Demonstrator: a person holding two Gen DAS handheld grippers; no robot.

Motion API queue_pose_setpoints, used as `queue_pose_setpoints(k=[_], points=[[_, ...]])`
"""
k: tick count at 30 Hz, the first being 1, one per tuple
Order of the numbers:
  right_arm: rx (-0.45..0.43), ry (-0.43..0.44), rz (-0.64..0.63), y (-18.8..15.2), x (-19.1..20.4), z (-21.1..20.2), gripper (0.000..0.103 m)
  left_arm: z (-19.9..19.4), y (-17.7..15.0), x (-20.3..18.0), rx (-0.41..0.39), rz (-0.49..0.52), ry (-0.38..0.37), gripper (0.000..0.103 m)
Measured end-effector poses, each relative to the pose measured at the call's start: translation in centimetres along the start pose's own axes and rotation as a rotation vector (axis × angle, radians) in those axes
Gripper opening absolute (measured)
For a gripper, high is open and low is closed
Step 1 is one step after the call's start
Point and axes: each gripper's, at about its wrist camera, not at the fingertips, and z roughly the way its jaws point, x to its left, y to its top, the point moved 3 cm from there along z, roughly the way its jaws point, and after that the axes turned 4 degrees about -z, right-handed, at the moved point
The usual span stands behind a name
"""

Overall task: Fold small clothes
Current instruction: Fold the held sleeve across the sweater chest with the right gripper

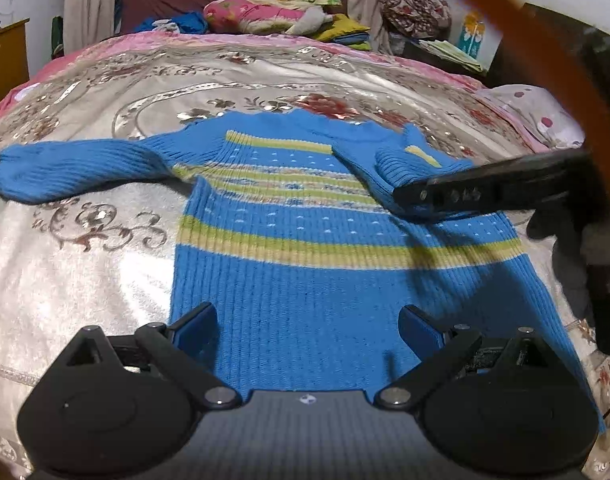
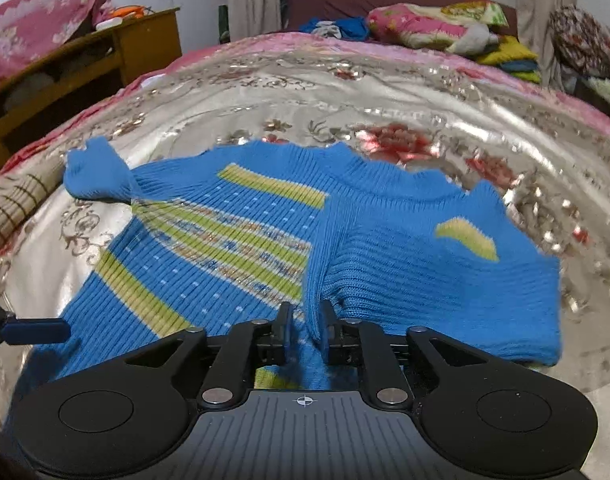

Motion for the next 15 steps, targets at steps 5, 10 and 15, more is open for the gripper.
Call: queue_pose_setpoints(k=[5, 10, 15], points=[[-0.041, -0.059, -0.041, 1.8, 0.7, -0.1, 0.033, -0.3, -0.1, 0.3, -0.011, -0.001, -0.004, 0.103], [-0.032, -0.060, -0.081, 3.9, 2.3, 2.7, 0.033, -0.3, -0.2, 0.6, -0.011, -0.009, -0.008, 0.103], [0.065, -0.137, -0.056, 4.7, 1.3, 6.8, 0.031, -0.4, -0.2, 0.7, -0.023, 0.003, 0.000, 0.103]])
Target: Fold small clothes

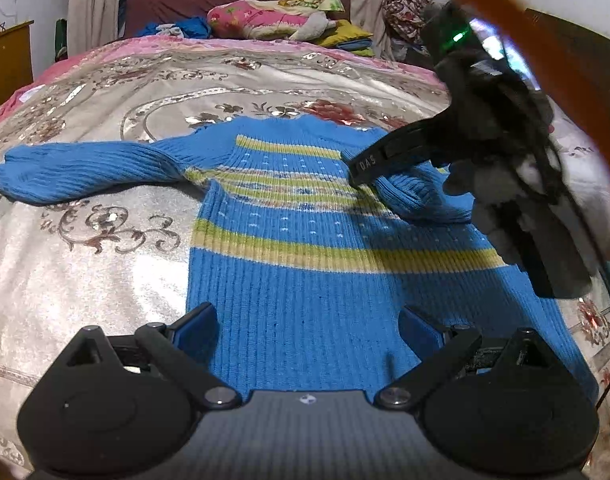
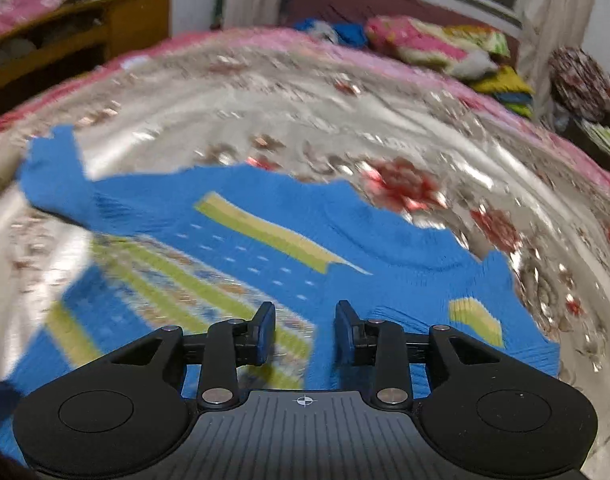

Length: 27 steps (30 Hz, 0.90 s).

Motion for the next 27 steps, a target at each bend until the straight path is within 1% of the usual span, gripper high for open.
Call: queue_pose_setpoints(k=[1, 3, 4, 5, 6, 8, 12, 13, 14, 15, 17, 19, 20, 21, 22, 23, 25, 27], points=[[0.029, -0.024, 0.016, 0.0, -0.5, 0.7, 0.029, 0.0, 0.0, 0.0, -0.002, 0.003, -0.001, 0.103], [0.040, -0.023, 0.048, -0.1, -1.5, 1.1, 0.025, 0.0, 0.0, 0.1, 0.000, 0.003, -0.005, 0.103], [0.040, -0.021, 0.073, 0.0, -2.0, 1.0, 0.019, 0.0, 0.0, 0.2, 0.002, 0.001, -0.007, 0.103], [0.043, -0.022, 0.088, 0.0, -2.4, 0.9, 0.006, 0.1, 0.0, 0.2, 0.003, -0.001, -0.009, 0.103], [0.037, -0.020, 0.112, 0.2, -3.0, 0.6, 0.005, 0.0, 0.0, 0.2, 0.002, -0.002, -0.010, 0.103], [-0.002, -0.042, 0.157, 0.9, -4.4, -0.4, 0.005, -0.1, 0.1, 0.3, -0.001, -0.007, -0.012, 0.103], [-0.130, -0.125, 0.275, 3.3, -8.3, -3.5, 0.005, -0.1, 0.2, 0.4, -0.008, -0.021, -0.016, 0.103], [-0.163, -0.137, 0.287, 4.1, -8.8, -4.2, 0.005, -0.1, 0.2, 0.4, -0.006, -0.024, -0.017, 0.103], [-0.202, -0.127, 0.291, 4.9, -8.9, -5.0, 0.005, 0.0, 0.2, 0.4, -0.004, -0.025, -0.018, 0.103], [-0.235, -0.086, 0.288, 5.6, -8.5, -5.7, 0.005, 0.1, 0.1, 0.5, -0.003, -0.026, -0.017, 0.103], [-0.252, 0.013, 0.252, 6.3, -6.6, -5.9, 0.006, 0.2, 0.1, 0.5, 0.001, -0.024, -0.012, 0.103], [-0.228, 0.112, 0.178, 6.0, -3.5, -5.3, 0.008, 0.1, 0.1, 0.5, -0.002, -0.026, -0.010, 0.103], [-0.206, 0.173, 0.157, 5.6, -2.3, -4.8, 0.013, 0.0, 0.1, 0.6, -0.004, -0.026, -0.012, 0.103], [-0.186, 0.231, 0.148, 5.0, -1.2, -4.5, 0.013, -0.1, 0.1, 0.6, -0.007, -0.026, -0.013, 0.103], [-0.173, 0.263, 0.144, 4.6, -0.5, -4.3, 0.014, -0.1, 0.2, 0.6, -0.009, -0.027, -0.015, 0.103], [-0.163, 0.291, 0.142, 4.2, 0.0, -4.3, 0.017, -0.1, 0.2, 0.7, -0.010, -0.028, -0.017, 0.103], [-0.159, 0.314, 0.147, 3.2, 0.0, -4.5, 0.020, -0.1, 0.2, 0.8, -0.006, -0.032, -0.020, 0.103], [-0.160, 0.310, 0.170, 2.3, -1.1, -5.1, 0.030, 0.1, 0.1, 0.9, -0.002, -0.036, -0.020, 0.103]])
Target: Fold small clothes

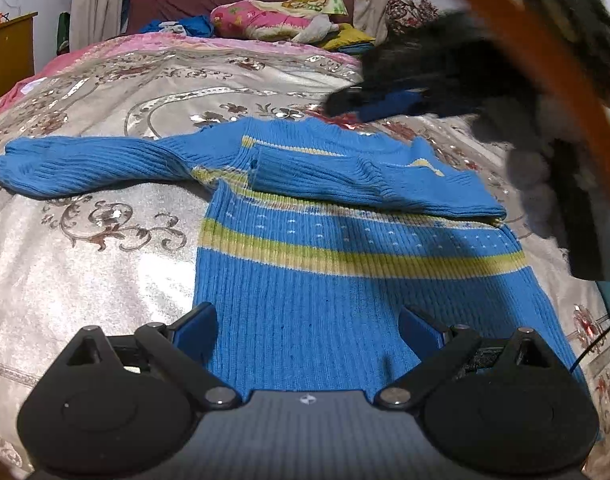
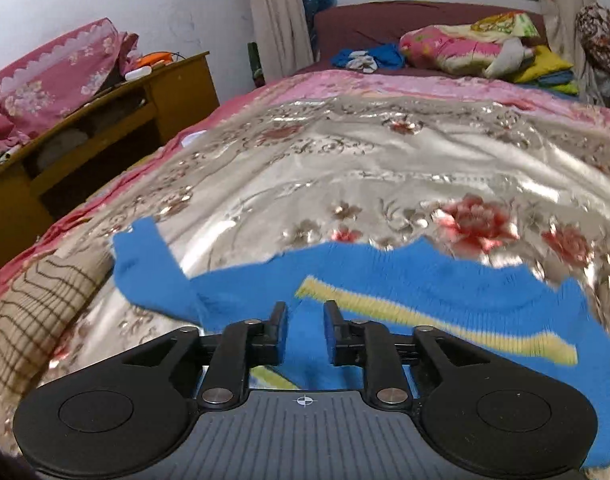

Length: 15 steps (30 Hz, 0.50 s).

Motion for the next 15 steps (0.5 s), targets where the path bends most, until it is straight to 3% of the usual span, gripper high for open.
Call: queue_pose_setpoints(k=[4, 11, 13, 15], points=[[-0.006, -0.094, 0.007, -1.0, -2.2, -1.8, 0.032, 0.1, -0.1, 0.1, -0.003, -0.007, 0.001, 0.103], [0.088, -0.300, 0.087, -5.7, -7.9, -2.2, 0.032, 0.8, -0.3, 0.0, 0.002, -0.002, 0.017, 0.103], [0.123, -0.298, 0.120, -7.3, -8.8, -2.1, 0.032, 1.0, -0.4, -0.1, 0.004, 0.007, 0.024, 0.103], [0.092, -0.295, 0.111, -8.0, -8.6, -2.7, 0.033, 1.1, -0.5, -0.2, -0.001, 0.019, 0.032, 0.103]])
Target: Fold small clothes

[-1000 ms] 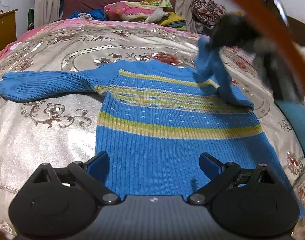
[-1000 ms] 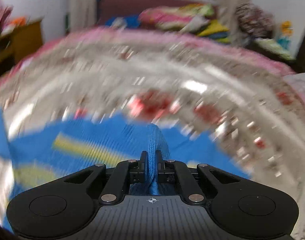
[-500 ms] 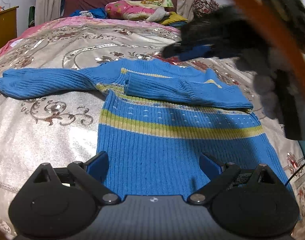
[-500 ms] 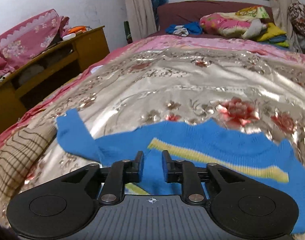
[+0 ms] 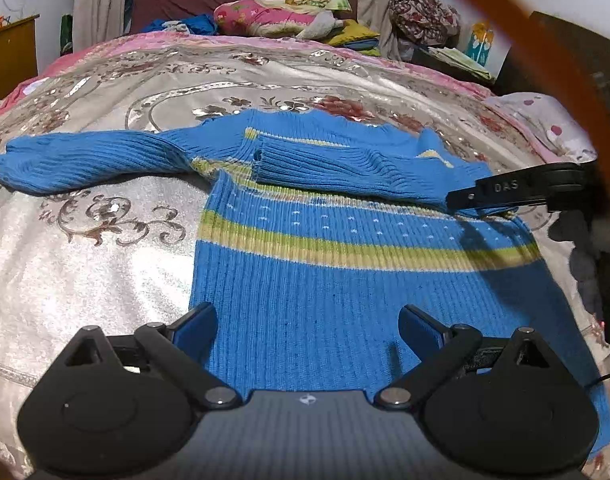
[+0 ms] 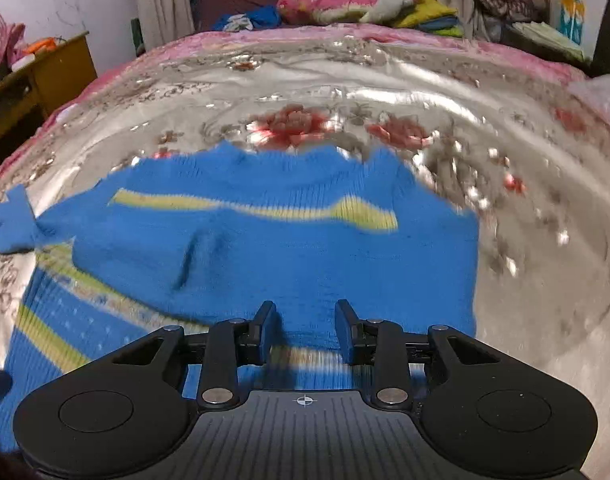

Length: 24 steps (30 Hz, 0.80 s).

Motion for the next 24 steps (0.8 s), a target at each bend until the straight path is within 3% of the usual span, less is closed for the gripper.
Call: queue_pose_setpoints(k=[10, 13, 24], points=[[-0.081, 0.002, -0.107, -3.1, 4.5, -2.2, 0.034, -0.5, 0.1, 0.1, -0.058, 0.019, 0.041, 0.103], [-0.129, 0.024, -0.149, -2.6, 5.6, -2.7, 0.034, -0.3, 0.3, 0.5, -0.065, -0.003, 0.052, 0.103], [-0.171, 0.165, -0.312, 1.6, 12.5, 0.0, 0.036, -0.4, 0.7, 1.7, -0.063, -0.040, 0.055, 0.103]])
